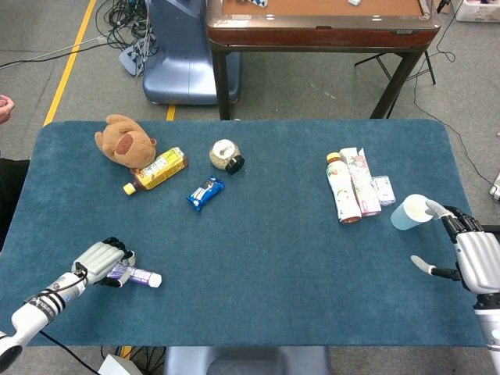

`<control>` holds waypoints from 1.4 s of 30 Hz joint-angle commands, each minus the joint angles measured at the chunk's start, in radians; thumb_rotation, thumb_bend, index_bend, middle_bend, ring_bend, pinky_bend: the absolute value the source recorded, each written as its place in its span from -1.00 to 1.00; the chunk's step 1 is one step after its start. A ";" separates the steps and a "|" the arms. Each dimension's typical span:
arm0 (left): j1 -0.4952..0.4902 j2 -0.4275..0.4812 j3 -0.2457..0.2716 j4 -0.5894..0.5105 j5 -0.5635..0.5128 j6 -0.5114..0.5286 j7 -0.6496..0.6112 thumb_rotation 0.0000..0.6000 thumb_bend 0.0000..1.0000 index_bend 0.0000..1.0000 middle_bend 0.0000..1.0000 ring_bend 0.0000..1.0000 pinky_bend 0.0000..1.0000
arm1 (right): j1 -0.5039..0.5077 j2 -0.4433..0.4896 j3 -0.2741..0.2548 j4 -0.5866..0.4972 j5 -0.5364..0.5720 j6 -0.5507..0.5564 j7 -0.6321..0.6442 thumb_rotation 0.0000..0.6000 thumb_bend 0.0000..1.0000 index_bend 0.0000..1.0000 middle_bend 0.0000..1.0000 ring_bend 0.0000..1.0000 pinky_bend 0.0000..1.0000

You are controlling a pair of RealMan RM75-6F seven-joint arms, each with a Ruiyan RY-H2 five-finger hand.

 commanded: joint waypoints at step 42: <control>0.229 -0.321 -0.043 0.178 0.056 0.358 0.200 1.00 -0.43 -0.81 -0.64 -0.73 -0.86 | -0.051 0.000 -0.019 0.027 0.004 0.051 0.038 1.00 -0.95 -0.76 -0.48 -0.69 -0.58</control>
